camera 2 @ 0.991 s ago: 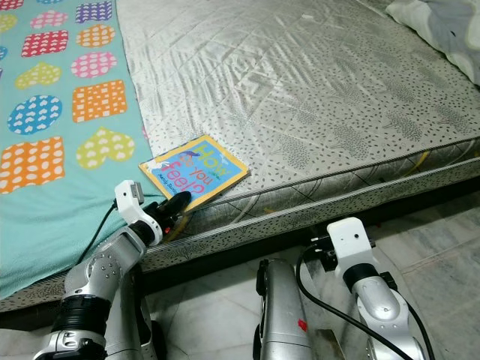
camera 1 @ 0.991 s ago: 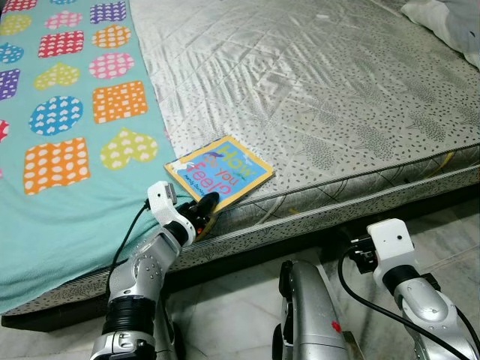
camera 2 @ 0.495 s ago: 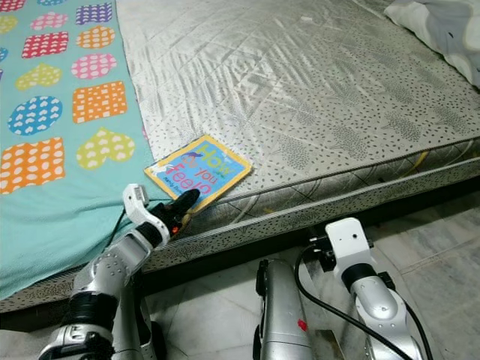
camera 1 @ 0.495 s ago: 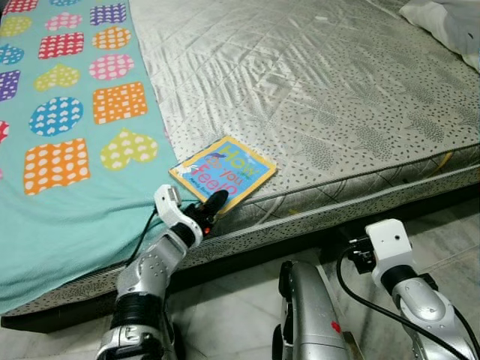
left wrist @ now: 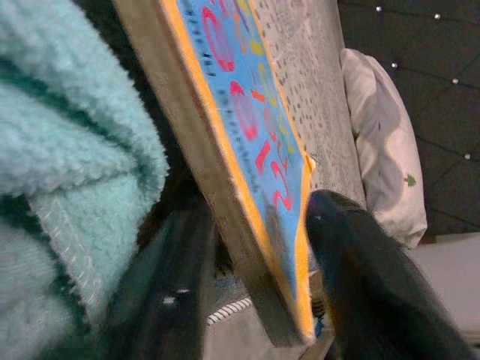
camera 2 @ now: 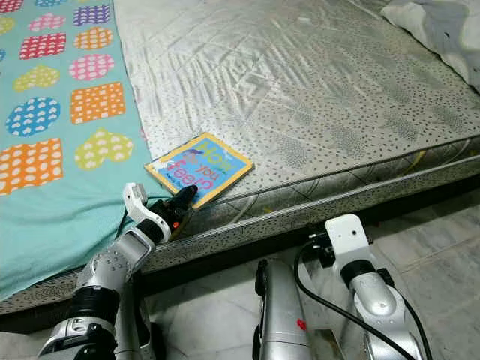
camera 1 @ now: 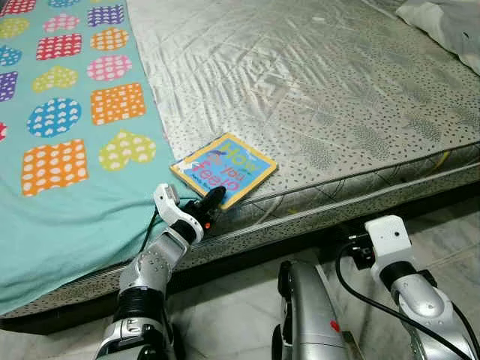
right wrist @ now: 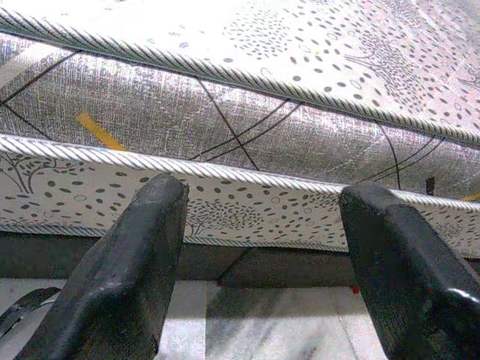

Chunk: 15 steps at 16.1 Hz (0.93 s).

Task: Clean up the room

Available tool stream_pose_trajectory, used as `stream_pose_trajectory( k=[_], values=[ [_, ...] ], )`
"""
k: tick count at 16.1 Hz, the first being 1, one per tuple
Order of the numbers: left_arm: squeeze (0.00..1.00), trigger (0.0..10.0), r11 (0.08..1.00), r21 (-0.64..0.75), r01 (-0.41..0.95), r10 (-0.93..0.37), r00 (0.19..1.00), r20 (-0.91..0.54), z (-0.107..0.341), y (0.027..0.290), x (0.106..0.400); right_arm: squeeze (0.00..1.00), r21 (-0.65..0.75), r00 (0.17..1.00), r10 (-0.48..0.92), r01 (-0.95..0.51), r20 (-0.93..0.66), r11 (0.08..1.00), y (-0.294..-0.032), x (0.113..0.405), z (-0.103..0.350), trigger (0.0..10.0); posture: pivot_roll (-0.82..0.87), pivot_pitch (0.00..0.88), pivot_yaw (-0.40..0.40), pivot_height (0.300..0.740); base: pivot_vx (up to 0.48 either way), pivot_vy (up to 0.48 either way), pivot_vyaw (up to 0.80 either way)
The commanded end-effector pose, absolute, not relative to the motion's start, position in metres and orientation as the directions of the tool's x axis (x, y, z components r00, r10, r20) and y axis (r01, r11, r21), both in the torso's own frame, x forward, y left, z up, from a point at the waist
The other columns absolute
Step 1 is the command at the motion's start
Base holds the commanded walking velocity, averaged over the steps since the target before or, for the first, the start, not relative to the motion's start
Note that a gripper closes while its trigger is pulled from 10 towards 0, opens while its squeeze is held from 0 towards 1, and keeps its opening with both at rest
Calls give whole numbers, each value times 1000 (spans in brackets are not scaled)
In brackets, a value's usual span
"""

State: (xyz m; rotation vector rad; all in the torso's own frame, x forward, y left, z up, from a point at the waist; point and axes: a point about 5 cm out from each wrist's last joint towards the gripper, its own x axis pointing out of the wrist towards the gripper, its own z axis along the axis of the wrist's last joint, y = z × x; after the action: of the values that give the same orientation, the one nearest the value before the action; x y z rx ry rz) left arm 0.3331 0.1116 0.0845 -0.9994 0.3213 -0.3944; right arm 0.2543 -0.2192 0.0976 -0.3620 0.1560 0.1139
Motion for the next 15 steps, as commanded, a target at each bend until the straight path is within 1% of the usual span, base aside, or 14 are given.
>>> stream_pose_trajectory(
  k=[1, 4, 7, 11, 12, 14, 15],
  values=[
    [0, 0, 460, -867, 192, -464, 885, -50, 89, 110, 336, 0, -341, 979, 81, -143, -189, 929, -219, 252, 92, 10000, -249, 152, -23, 496, 0, 0, 0],
    [0, 0, 416, -887, 202, -455, 891, -10, 90, 111, 337, 0, -344, 979, 76, -137, -187, 929, -220, 252, 92, 10000, -251, 151, -21, 496, 0, 0, 0],
    [0, 0, 395, -895, 206, -453, 892, 6, 91, 112, 337, 0, -342, 981, 74, -133, -180, 930, -220, 254, 93, 10000, -250, 147, -19, 496, 0, 0, 0],
    [0, 0, 415, -889, 196, -428, 904, 0, 90, 118, 338, 0, -335, 985, 79, -127, -151, 934, -217, 259, 99, 10000, -249, 138, -17, 496, 0, 0, 0],
    [0, 0, 422, -886, 193, -417, 909, -1, 89, 121, 339, 0, -313, 987, 92, -130, -135, 941, -215, 260, 102, 10000, -248, 133, -16, 496, 0, 0, 0],
    [0, 0, 431, -882, 191, -408, 913, -1, 88, 125, 340, 0, -190, 979, 170, -189, -110, 963, -204, 262, 107, 10000, -246, 124, -13, 496, 0, 0, 0],
    [0, 0, 436, -878, 199, -410, 912, 4, 90, 127, 341, 0, -24, 963, 243, -248, -114, 969, -192, 264, 110, 10000, -241, 107, -8, 496, 0, 0, 0]
  ],
)
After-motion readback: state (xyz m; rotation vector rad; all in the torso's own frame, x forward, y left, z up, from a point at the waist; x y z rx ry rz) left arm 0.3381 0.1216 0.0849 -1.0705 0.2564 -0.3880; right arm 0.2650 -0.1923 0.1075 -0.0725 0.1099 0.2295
